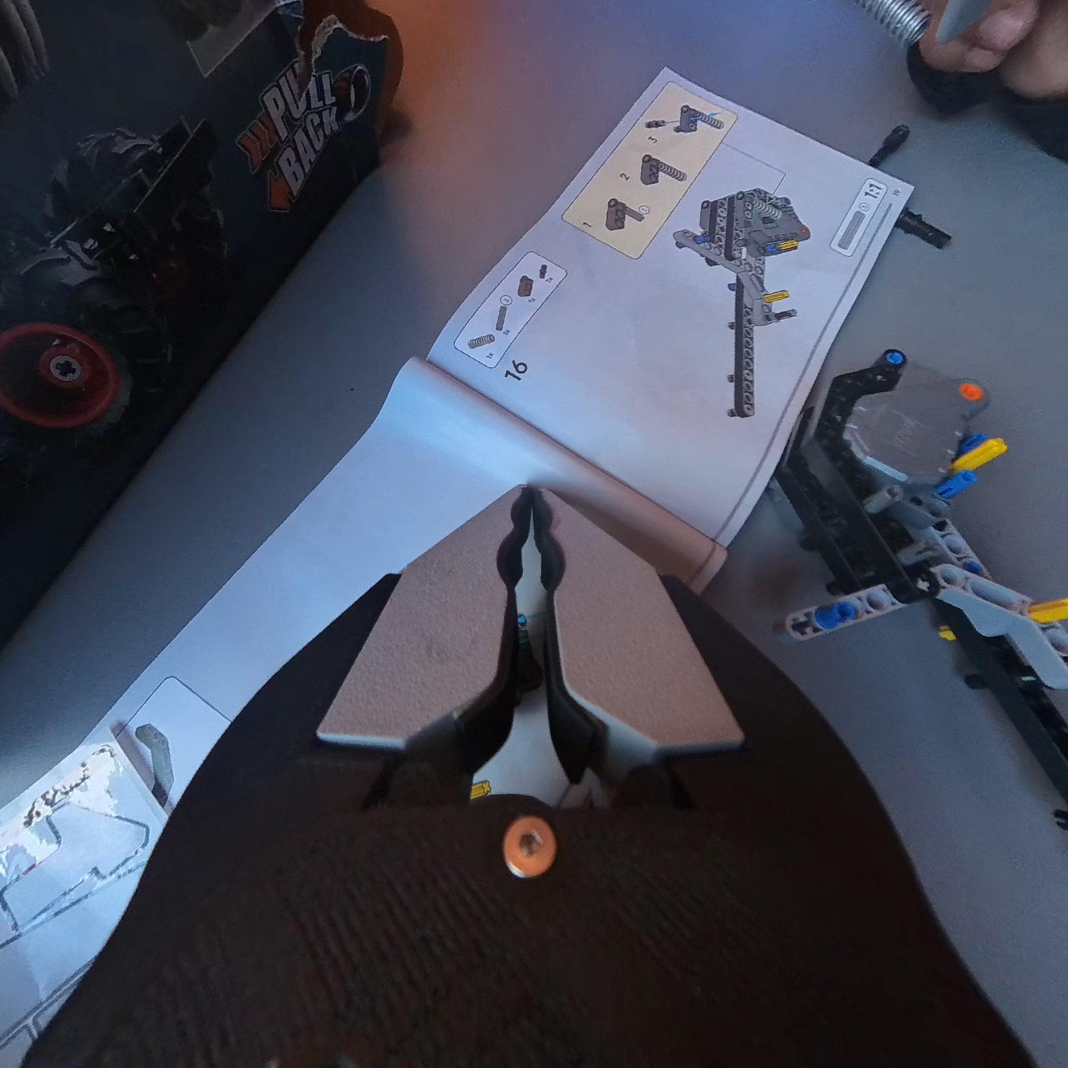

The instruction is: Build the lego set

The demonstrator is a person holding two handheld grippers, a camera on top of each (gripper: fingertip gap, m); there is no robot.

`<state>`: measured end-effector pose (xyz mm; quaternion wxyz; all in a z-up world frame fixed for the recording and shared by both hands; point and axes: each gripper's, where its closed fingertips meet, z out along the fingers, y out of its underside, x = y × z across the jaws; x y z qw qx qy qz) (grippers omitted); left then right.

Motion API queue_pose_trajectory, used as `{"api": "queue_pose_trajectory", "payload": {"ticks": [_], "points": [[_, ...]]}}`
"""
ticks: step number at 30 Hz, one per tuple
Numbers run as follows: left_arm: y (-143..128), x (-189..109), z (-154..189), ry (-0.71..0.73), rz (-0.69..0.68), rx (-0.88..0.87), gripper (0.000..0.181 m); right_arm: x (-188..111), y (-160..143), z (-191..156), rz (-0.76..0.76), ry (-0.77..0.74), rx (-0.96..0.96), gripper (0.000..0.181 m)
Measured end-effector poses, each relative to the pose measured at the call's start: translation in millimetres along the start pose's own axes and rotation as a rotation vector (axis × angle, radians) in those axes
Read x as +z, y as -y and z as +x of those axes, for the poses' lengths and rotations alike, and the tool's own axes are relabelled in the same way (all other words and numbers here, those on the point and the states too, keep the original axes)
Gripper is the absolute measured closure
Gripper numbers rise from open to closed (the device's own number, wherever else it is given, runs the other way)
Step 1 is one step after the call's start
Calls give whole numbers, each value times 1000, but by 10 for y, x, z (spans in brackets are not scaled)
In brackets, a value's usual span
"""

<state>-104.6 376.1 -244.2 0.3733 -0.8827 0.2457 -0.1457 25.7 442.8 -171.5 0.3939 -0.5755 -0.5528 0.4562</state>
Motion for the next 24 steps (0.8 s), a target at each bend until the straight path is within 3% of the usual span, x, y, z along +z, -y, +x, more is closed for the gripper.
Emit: {"api": "queue_pose_trajectory", "payload": {"ticks": [10,18,24], "points": [[-1,2,-4,1,0,0,181,7,-5,-35,-4,21,0,177],[33,-32,2,5,28,11,181,60,-33,-433,-55,240,-21,177],[151,-123,255,-125,49,27,162,230,-42,-648,-175,352,1,177]]}}
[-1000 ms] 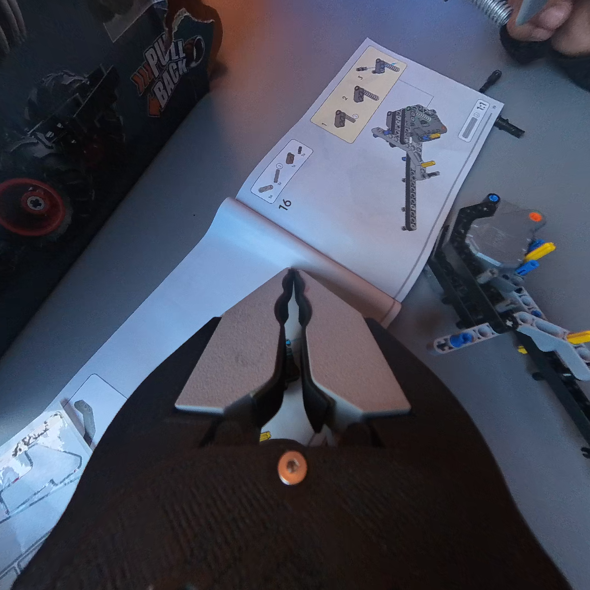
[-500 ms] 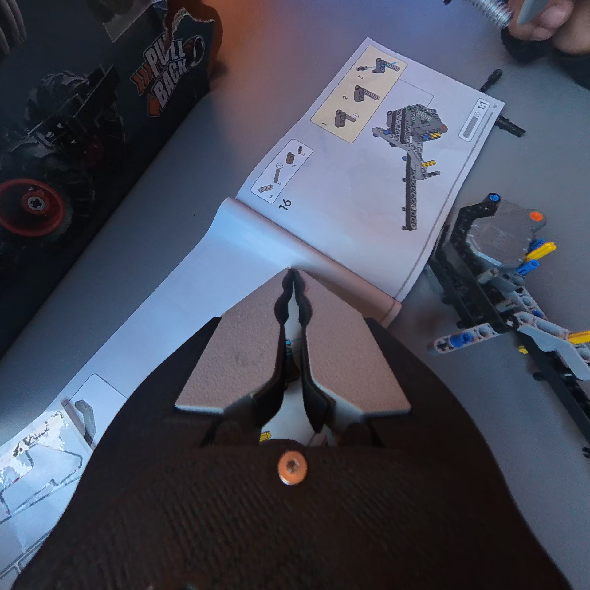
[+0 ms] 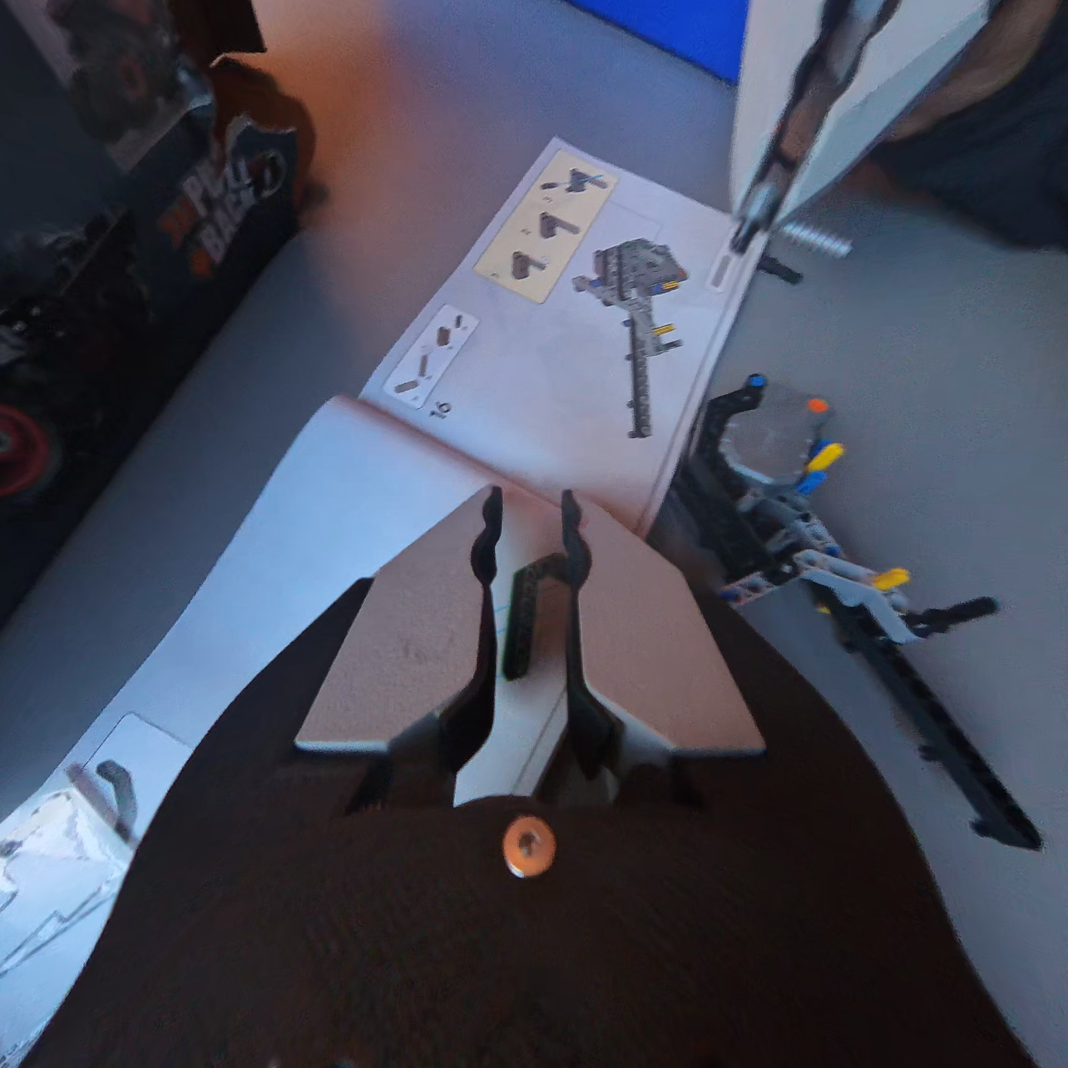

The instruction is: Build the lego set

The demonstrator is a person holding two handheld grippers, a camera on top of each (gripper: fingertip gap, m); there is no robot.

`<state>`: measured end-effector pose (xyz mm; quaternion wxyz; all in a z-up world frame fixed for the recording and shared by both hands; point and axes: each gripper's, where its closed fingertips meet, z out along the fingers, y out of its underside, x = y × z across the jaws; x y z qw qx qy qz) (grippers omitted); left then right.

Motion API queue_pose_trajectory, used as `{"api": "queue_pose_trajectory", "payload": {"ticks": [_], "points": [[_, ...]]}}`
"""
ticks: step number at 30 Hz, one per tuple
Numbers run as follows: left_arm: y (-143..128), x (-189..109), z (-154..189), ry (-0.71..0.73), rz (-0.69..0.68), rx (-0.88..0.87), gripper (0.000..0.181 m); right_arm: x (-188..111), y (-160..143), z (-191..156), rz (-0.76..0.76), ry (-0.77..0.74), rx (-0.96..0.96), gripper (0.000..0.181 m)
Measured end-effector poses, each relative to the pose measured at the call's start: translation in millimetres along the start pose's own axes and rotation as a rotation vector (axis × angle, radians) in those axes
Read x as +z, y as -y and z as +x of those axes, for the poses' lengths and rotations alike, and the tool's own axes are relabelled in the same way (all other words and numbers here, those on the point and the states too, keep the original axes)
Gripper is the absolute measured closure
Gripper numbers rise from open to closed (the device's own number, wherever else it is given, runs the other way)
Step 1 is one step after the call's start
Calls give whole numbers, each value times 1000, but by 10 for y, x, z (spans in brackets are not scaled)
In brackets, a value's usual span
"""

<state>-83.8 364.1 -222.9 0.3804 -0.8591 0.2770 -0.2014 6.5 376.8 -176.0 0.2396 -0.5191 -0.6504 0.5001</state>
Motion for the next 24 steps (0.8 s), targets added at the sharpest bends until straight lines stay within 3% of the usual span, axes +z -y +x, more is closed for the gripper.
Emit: {"api": "queue_pose_trajectory", "payload": {"ticks": [8,17,24], "points": [[76,-26,261,-98,11,17,163,323,-99,-141,-225,79,-117,176],[-15,-19,441,-274,-20,-27,162,476,-72,-264,-276,270,-263,177],[15,-155,670,-438,-23,-59,152,508,-95,-223,-318,296,-315,177]]}}
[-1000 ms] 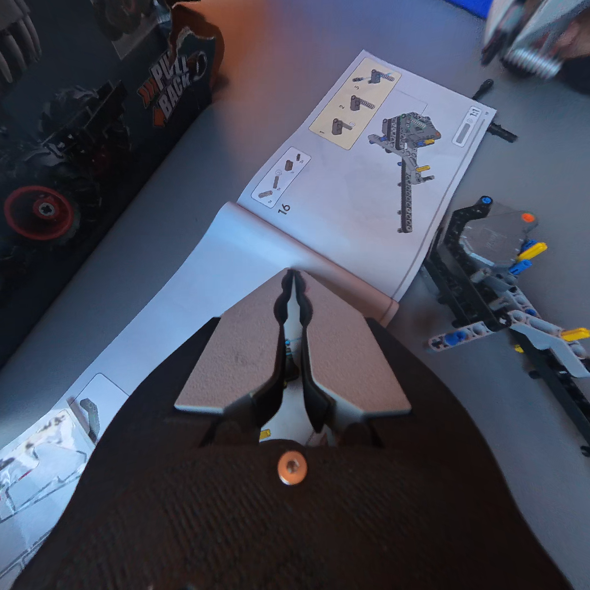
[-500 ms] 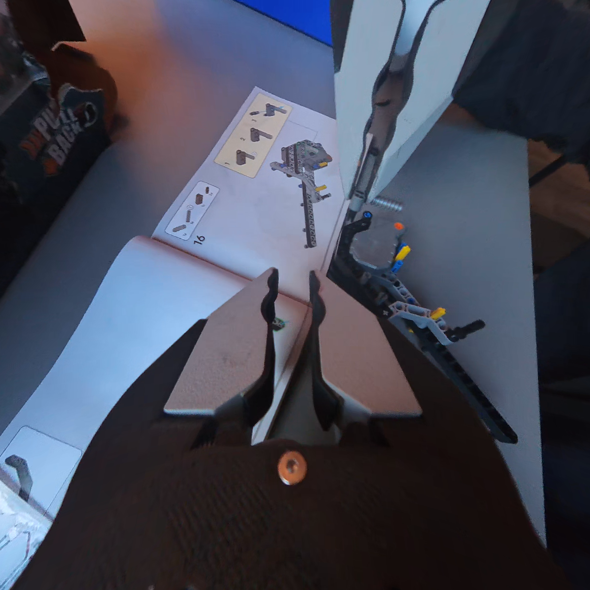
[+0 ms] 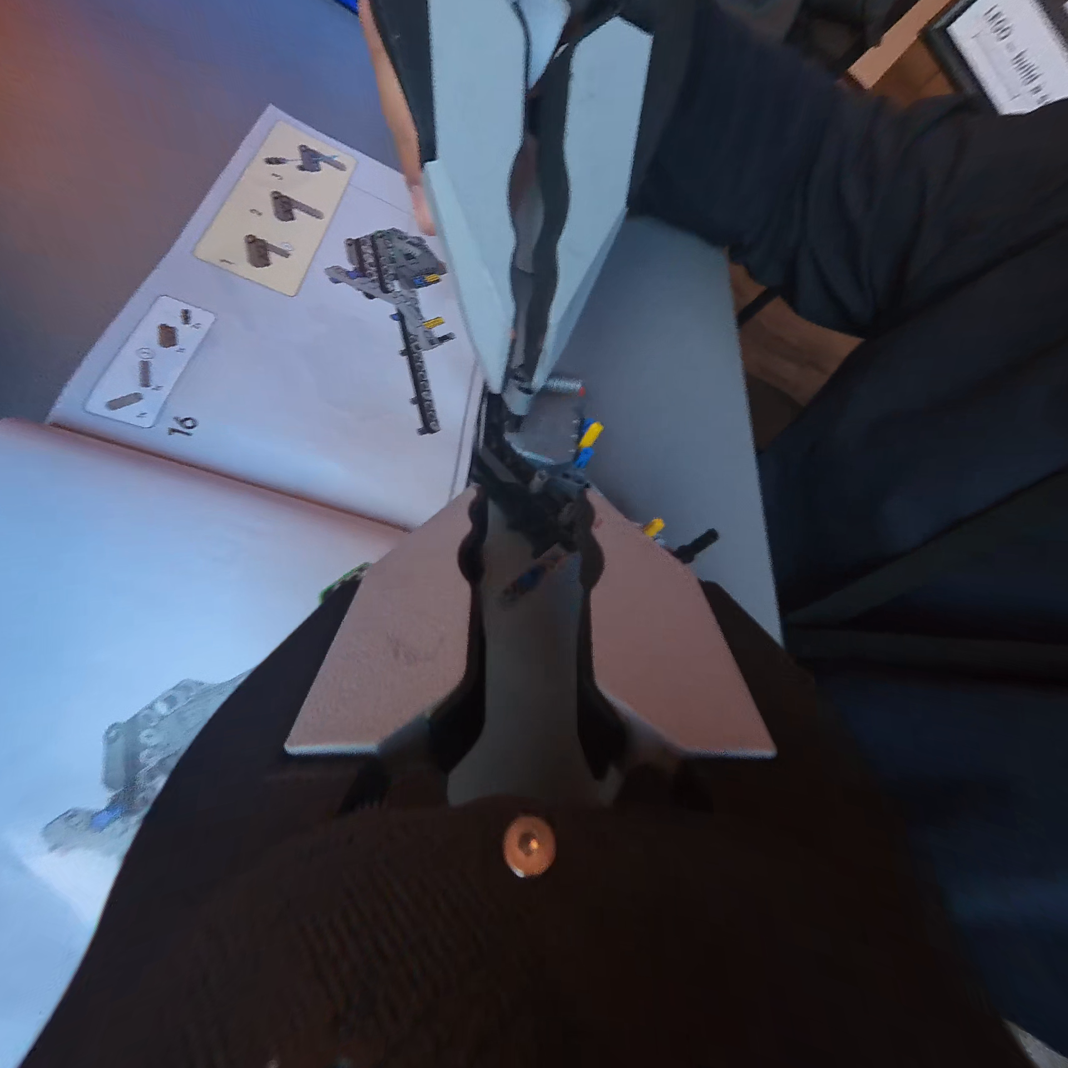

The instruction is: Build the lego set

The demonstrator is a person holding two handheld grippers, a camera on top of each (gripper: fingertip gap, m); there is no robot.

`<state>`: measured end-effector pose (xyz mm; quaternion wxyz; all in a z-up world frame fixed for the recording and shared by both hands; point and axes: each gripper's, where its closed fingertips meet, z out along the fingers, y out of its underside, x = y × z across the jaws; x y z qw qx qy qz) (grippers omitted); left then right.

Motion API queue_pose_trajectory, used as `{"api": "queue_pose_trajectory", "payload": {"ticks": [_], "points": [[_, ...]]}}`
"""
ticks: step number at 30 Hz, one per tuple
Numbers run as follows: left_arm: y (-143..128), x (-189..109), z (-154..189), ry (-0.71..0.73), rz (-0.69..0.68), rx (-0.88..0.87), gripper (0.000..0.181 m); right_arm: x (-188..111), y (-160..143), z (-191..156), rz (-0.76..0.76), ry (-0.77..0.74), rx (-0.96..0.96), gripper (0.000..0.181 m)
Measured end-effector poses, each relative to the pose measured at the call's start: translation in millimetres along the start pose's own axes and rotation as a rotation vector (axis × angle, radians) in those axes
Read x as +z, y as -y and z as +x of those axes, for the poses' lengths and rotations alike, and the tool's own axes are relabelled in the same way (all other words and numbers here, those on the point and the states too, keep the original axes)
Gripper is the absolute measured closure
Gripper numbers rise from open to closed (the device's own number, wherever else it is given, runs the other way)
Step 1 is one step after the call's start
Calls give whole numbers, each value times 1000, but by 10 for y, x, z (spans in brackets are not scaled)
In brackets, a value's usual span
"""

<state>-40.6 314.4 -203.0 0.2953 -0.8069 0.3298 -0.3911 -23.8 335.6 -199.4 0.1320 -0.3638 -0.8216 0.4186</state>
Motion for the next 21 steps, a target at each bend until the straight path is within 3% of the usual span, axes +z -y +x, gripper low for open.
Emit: {"api": "queue_pose_trajectory", "payload": {"ticks": [3,7,9,13,21], "points": [[38,55,108,-51,2,-31,148,-2,52,-25,-5,29,-30,177],[-66,175,45,14,-90,-28,153,16,60,-42,-37,44,-59,177],[-134,218,-5,52,-141,-4,149,35,19,-10,-59,26,-49,177],[-126,229,6,70,-188,129,161,32,-2,-35,-61,46,-41,177],[-120,232,-23,-64,-186,106,163,37,-30,-80,-103,54,-38,177]]}}
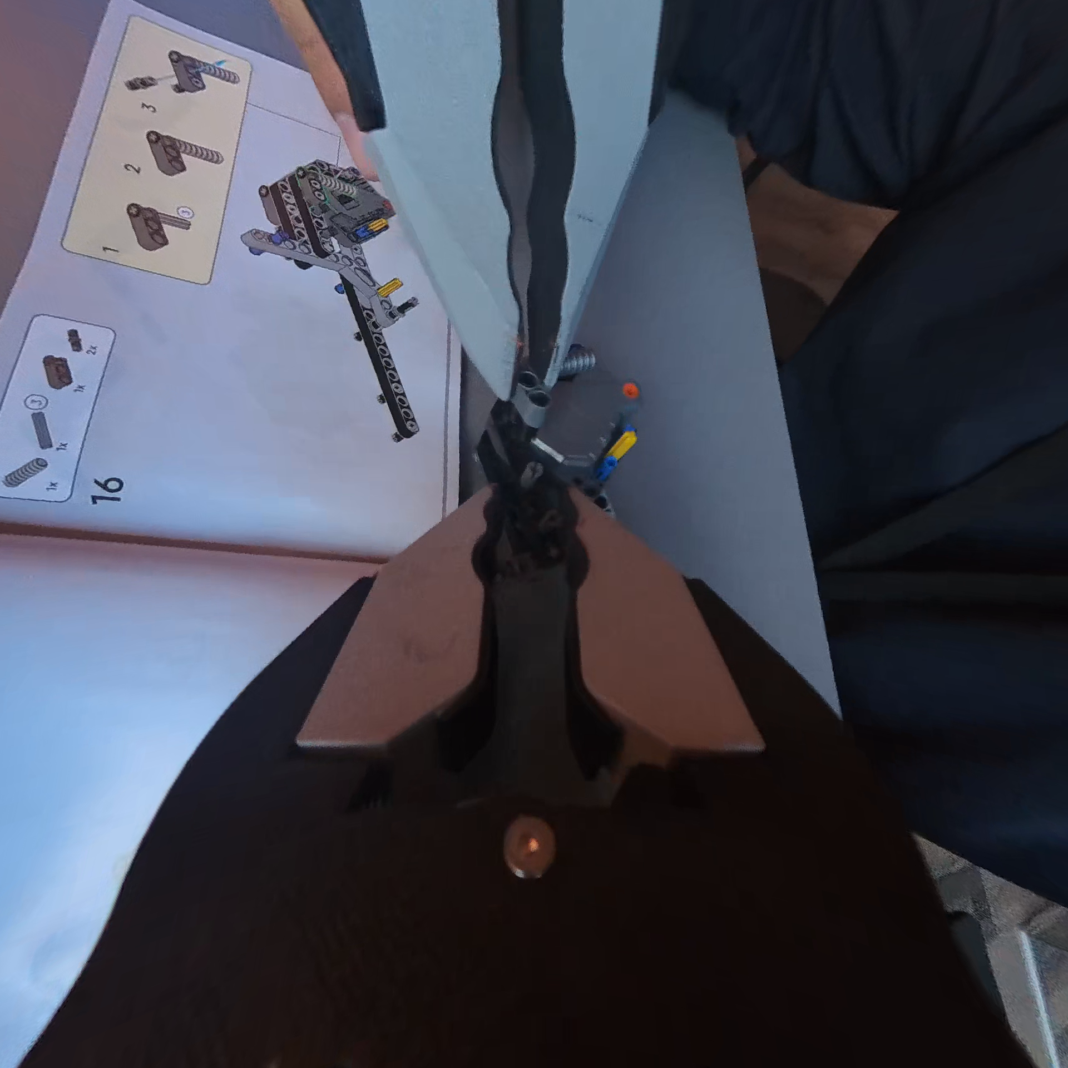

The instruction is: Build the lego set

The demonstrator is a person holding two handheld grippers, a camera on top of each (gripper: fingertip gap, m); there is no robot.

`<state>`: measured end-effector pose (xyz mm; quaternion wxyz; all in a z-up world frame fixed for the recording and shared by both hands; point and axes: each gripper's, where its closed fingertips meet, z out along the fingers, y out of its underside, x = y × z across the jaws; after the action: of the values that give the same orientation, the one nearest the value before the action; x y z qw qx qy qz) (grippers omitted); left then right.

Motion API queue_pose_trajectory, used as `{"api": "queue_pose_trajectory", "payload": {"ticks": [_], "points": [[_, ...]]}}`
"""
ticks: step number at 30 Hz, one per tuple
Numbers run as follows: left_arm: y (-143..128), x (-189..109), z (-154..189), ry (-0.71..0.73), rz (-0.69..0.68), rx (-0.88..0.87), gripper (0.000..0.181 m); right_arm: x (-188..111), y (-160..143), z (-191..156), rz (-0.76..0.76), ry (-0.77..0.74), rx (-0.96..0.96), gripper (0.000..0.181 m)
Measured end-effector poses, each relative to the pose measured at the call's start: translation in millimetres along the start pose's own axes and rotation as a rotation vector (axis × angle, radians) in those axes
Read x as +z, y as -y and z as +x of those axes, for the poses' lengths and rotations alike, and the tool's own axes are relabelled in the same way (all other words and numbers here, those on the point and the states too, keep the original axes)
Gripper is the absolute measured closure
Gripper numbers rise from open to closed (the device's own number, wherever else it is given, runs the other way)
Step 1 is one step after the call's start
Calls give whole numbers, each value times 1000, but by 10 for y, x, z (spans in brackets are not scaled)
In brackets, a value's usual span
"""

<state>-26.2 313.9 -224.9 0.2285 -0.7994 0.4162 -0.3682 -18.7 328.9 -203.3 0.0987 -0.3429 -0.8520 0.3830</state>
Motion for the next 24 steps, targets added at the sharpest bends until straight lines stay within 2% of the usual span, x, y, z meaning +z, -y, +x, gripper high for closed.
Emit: {"api": "queue_pose_trajectory", "payload": {"ticks": [10,24], "points": [[-4,0,32,-8,3,21,157,14,-35,-16,-25,30,28,177],[13,23,54,-21,19,22,161,19,-64,-15,-71,14,9,176]]}}
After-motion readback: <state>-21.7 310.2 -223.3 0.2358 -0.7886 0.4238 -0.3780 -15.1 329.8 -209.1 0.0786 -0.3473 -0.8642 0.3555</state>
